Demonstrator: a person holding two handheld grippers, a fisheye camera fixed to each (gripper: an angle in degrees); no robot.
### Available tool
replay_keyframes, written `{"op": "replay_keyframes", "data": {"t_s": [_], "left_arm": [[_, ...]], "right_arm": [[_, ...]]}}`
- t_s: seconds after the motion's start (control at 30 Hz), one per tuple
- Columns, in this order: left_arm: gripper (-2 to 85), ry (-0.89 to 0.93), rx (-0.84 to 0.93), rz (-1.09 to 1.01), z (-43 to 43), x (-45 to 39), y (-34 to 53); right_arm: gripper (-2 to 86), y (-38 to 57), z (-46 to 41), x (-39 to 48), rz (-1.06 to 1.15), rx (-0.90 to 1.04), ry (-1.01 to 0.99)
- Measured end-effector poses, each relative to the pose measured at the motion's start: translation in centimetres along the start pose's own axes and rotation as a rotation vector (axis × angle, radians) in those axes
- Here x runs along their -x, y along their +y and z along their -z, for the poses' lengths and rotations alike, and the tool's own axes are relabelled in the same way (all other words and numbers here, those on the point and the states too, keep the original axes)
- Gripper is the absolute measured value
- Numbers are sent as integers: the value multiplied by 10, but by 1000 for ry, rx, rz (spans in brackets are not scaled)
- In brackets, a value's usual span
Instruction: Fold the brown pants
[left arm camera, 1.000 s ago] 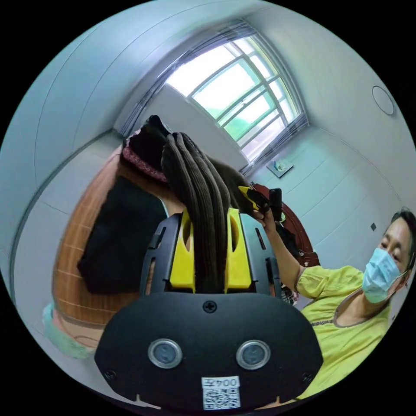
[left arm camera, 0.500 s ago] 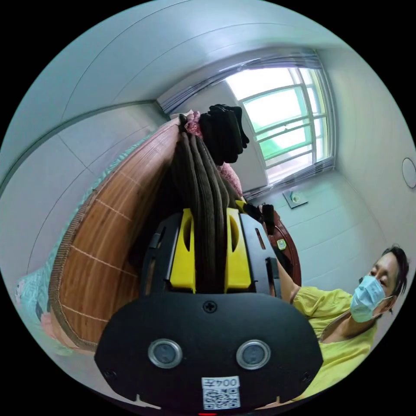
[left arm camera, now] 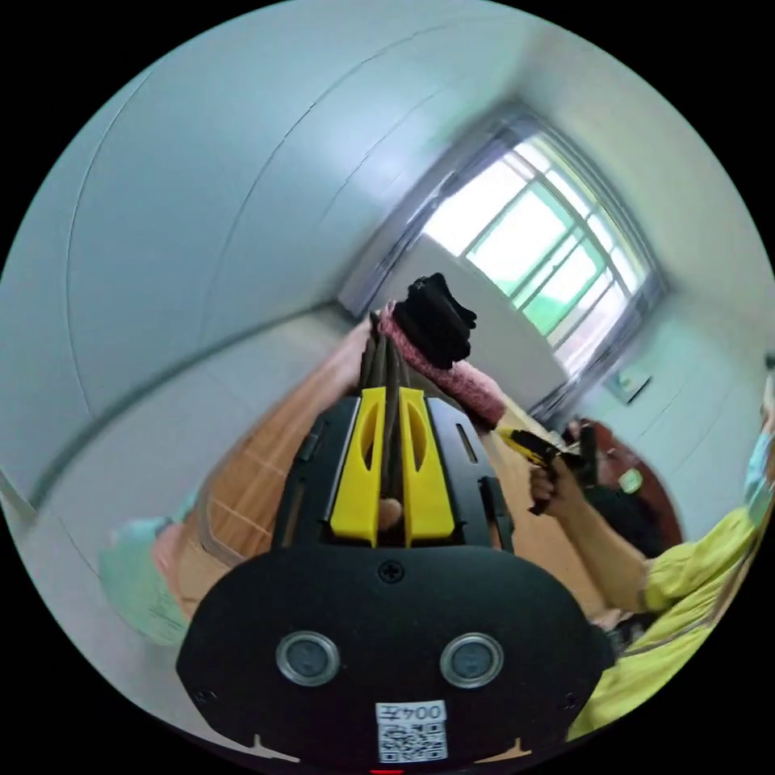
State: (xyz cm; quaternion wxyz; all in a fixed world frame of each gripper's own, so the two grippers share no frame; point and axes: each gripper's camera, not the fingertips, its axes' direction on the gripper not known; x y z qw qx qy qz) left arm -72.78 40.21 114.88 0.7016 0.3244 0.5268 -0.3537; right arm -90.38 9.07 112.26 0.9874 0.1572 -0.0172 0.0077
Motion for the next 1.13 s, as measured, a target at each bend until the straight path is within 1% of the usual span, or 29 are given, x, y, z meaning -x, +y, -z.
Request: {"op": "replay_keyframes", "data": {"t_s": [0.03, 0.07, 0.1, 0.13, 0.17, 0.2, 0.23, 0.27, 0.3, 0.43, 0.5, 0.57, 0.6, 0.63, 0.67, 0.7, 0.73, 0.77, 0.8, 0.87, 0.9, 0.97, 1.03, 1.13], "left_arm": [[26, 2, 18, -91, -19, -30, -1], [23, 3, 52, -130, -33, -43, -1], [18, -33, 142, -202, -65, -65, 2], [14, -139, 211, -271, -97, -81, 13], [12, -204, 250, -302, -114, -87, 20], [10, -303, 294, -398, -139, -99, 38], [8, -374, 243, -479, -143, -113, 50], [7, -380, 255, -477, -145, -117, 49], [6, -374, 289, -468, -148, -124, 46], [4, -402, 322, -587, -153, -153, 49], [5, -369, 343, -534, -151, -159, 43], [6, -321, 369, -481, -142, -171, 38], [7, -268, 369, -468, -133, -186, 38], [7, -210, 345, -464, -121, -207, 44], [7, -191, 335, -466, -115, -220, 48], [7, -155, 324, -492, -107, -247, 63], [7, -120, 334, -530, -102, -277, 82], [7, -114, 349, -546, -101, -292, 93], [7, -99, 376, -577, -102, -320, 117], [8, -70, 434, -640, -108, -363, 156], [8, -65, 476, -674, -116, -389, 182], [8, -49, 519, -716, -127, -422, 218], [8, -64, 571, -747, -141, -456, 254], [7, -99, 635, -771, -154, -481, 286]], "right_arm": [[76, 12, -5, 37, 104, 9, 32], [79, 26, -21, 72, 205, 56, 83], [78, 34, -33, 89, 260, 90, 120], [67, 54, -62, 121, 383, 161, 236], [48, 79, -82, 146, 479, 139, 359], [45, 90, -86, 157, 528, 96, 416], [40, 104, -93, 176, 622, 69, 515], [38, 107, -96, 187, 651, 80, 561], [37, 106, -96, 189, 653, 89, 564], [29, 88, -64, 176, 584, 160, 420], [12, 90, -27, 172, 549, 137, 420], [-1, 121, 41, 156, 516, 52, 445], [-3, 133, 59, 148, 494, 51, 451], [-5, 161, 93, 129, 445, 59, 450], [-6, 194, 129, 105, 386, 75, 439], [-6, 213, 146, 92, 358, 84, 442], [-6, 255, 178, 68, 312, 111, 478], [-7, 298, 207, 43, 258, 146, 538], [-6, 320, 221, 30, 228, 163, 568], [-6, 402, 275, -20, 87, 226, 671], [-6, 421, 288, -33, 45, 234, 688], [-6, 484, 333, -77, -129, 231, 746], [-6, 517, 358, -97, -211, 201, 760], [-4, 555, 378, -112, -226, 126, 776]]}}
